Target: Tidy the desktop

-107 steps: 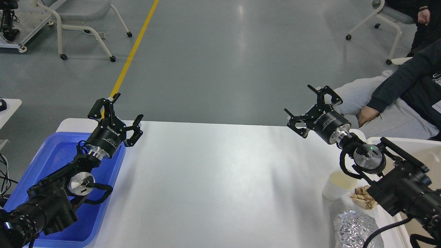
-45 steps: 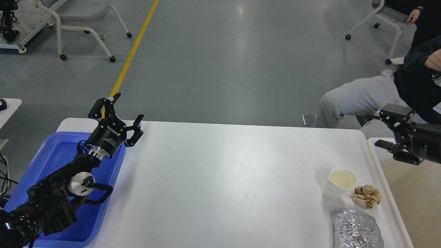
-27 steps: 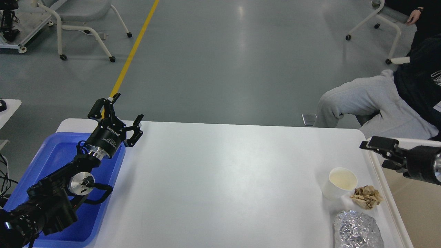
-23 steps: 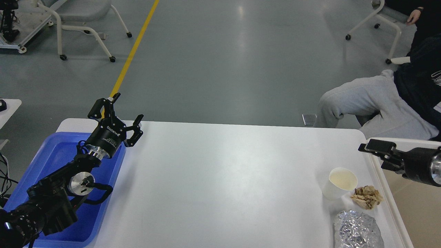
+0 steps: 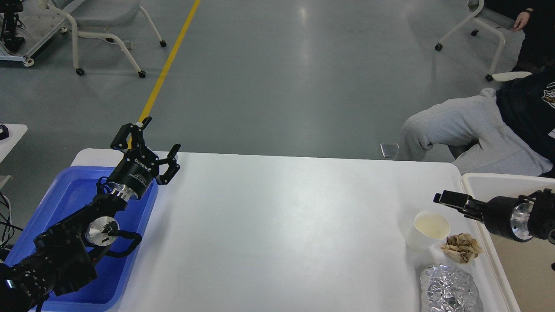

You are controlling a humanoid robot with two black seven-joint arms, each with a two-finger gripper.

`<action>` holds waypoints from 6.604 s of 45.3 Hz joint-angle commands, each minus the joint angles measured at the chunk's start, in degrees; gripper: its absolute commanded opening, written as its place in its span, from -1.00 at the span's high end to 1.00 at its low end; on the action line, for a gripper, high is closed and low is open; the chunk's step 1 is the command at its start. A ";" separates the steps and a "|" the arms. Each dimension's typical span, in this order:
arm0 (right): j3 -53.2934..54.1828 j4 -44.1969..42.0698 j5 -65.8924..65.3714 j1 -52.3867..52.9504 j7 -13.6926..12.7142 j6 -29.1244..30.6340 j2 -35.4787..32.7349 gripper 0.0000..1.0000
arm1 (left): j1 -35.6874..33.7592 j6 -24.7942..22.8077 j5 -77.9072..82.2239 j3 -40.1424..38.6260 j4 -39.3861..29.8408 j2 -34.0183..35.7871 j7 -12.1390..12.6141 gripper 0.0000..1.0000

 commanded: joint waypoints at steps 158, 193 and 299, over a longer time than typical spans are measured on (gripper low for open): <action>-0.71 -8.14 10.90 14.74 16.76 16.46 -18.56 1.00 | 0.00 0.00 0.00 0.00 0.00 0.02 -0.01 -1.00; -0.10 -58.69 71.46 -4.06 -0.90 -3.05 10.79 1.00 | 0.00 0.00 0.00 0.00 0.00 0.02 -0.02 -1.00; 17.75 -61.78 76.39 -11.37 -5.83 -13.25 23.02 -1.00 | 0.00 0.00 -0.09 0.00 0.00 -0.07 -0.02 -1.00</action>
